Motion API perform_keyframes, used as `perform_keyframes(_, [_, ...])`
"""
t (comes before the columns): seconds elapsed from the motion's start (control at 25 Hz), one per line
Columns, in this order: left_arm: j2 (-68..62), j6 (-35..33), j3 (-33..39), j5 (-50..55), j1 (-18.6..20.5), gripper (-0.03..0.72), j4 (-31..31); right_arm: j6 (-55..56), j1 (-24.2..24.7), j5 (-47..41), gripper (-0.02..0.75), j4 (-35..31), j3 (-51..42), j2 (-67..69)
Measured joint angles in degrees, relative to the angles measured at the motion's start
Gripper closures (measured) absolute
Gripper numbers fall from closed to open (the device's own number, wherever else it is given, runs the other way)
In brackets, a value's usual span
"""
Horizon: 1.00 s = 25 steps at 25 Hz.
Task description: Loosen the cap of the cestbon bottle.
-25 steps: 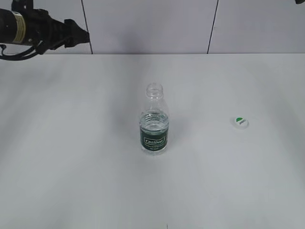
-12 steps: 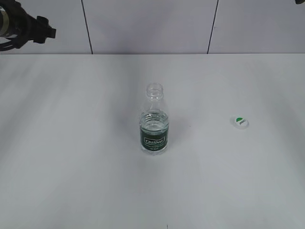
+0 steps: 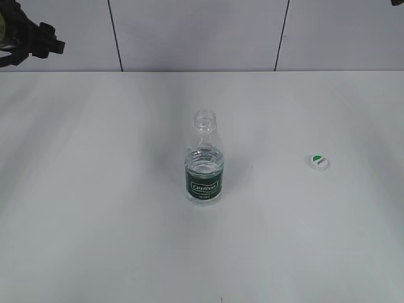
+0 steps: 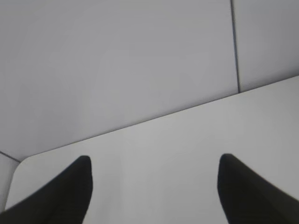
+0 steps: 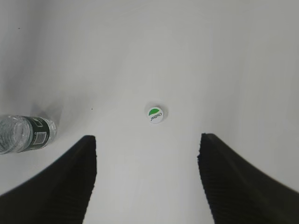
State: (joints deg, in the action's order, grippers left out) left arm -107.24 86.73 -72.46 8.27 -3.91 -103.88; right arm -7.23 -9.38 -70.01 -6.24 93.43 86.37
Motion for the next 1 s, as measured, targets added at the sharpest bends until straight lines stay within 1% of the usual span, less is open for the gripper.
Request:
perform_keyframes(0.12, [0.0,-4.0,0.0,1.8,0.9,0.188,3.1,0.0,0.0,0.0,0.22,0.0,0.0,0.0])
perform_keyframes(0.24, [0.0,-14.0,0.1,3.0,1.5,0.204,9.9,0.0,0.0,0.0,0.22,0.0,0.0,0.0])
perform_keyframes(0.32, [0.0,-21.2,0.6,4.4,1.5,0.215,16.3,0.0,0.0,-0.1,0.22,0.0,0.0,0.0])
perform_keyframes(0.52, [0.0,-37.3,1.3,12.0,1.5,0.229,34.3,0.0,0.0,-0.1,0.22,0.0,0.0,0.0])
perform_keyframes(0.68, [0.1,-50.4,1.3,16.4,1.5,0.25,51.9,-0.1,0.0,-0.1,0.22,0.0,0.0,0.0])
perform_keyframes(0.76, [0.2,-55.8,1.3,18.6,1.4,0.27,60.2,-0.1,0.0,-0.1,0.22,0.0,0.0,0.0])
perform_keyframes(0.88, [1.2,-63.6,1.3,21.5,0.9,0.295,70.5,-0.1,0.0,-0.1,0.22,0.0,0.0,0.0])
perform_keyframes(1.0, [2.3,-71.1,0.1,24.6,0.6,0.302,81.2,-0.1,0.0,-0.1,0.22,-0.3,0.0,0.0])
